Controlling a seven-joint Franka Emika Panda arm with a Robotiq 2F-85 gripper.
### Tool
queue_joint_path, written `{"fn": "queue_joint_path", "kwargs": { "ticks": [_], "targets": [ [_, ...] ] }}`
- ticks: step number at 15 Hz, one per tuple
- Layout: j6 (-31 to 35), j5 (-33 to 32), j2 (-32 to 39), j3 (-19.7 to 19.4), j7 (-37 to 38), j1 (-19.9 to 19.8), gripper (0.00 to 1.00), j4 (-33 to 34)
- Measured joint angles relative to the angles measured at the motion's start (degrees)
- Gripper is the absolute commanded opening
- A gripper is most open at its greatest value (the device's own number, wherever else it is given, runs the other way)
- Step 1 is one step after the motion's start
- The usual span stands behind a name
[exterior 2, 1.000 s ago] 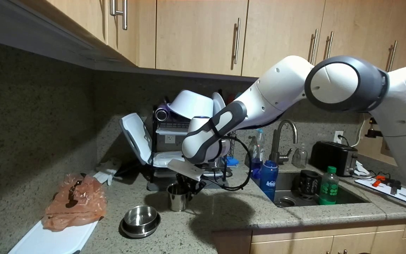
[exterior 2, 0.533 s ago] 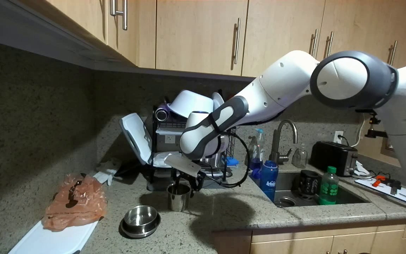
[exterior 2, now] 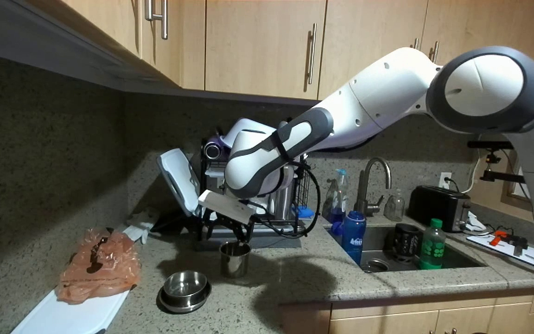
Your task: Spread the silver containers on the counter
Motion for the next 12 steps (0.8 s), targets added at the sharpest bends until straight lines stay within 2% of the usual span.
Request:
{"fn": "queue_joint_path", "kwargs": {
  "ticks": [5, 12],
  "targets": [
    [-3.5, -0.3, 0.8, 3.3, -2.9, 1.3, 1.00, 2.3],
    [-12.4, -0.2, 8.9, 3.4, -3.7, 1.0, 1.00, 10.7]
  ]
}}
